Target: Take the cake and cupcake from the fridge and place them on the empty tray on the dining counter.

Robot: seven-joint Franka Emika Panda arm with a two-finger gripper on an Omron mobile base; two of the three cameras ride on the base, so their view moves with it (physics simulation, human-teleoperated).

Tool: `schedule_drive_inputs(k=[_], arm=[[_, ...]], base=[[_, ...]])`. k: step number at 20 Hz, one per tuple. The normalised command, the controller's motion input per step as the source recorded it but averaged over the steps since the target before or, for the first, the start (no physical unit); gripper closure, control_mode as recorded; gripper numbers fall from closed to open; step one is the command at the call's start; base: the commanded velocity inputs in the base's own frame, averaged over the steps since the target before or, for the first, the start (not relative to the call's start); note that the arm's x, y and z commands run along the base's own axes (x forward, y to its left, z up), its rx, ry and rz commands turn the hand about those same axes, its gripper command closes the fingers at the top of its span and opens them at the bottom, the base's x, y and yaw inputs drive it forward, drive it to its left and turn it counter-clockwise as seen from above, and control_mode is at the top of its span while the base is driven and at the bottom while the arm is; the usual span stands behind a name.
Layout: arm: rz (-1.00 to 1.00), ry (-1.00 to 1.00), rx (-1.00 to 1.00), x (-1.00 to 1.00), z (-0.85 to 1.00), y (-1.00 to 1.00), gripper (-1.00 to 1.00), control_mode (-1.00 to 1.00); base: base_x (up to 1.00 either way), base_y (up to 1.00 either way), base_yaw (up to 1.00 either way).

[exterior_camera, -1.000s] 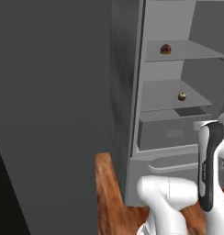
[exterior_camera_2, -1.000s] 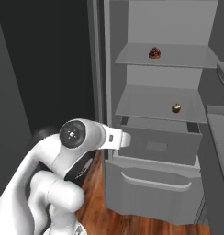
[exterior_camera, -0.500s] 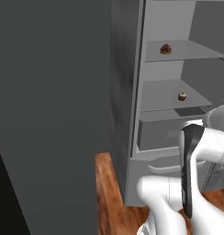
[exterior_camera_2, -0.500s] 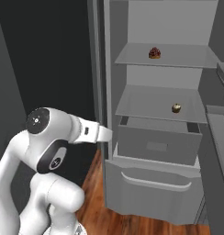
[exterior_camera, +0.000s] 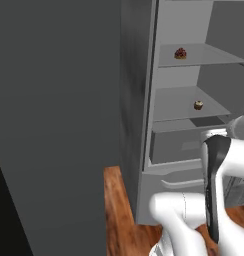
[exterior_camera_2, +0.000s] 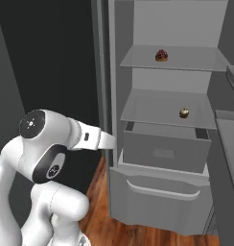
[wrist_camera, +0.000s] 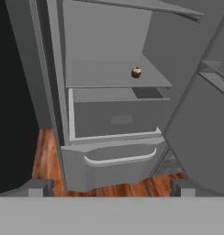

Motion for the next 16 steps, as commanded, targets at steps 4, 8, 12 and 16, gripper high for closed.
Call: schedule_drive_inputs(k=[4, 8, 12, 16], arm=[[0.00, 0.00, 0.00, 0.00, 0.00, 0.00, -1.00, 1.00], [0.00, 0.00, 0.00, 0.00, 0.00, 0.00, -1.00, 1.00], [0.00, 0.00, 0.00, 0.00, 0.00, 0.00, -1.00, 1.00], [0.00, 0.00, 0.00, 0.00, 0.00, 0.00, -1.00, 1.00]], base=[[0.00, 0.00, 0.00], [-0.20, -0.06, 0.00], [-0.16, -0.49, 0.00], [-0.05, -0.62, 0.00]])
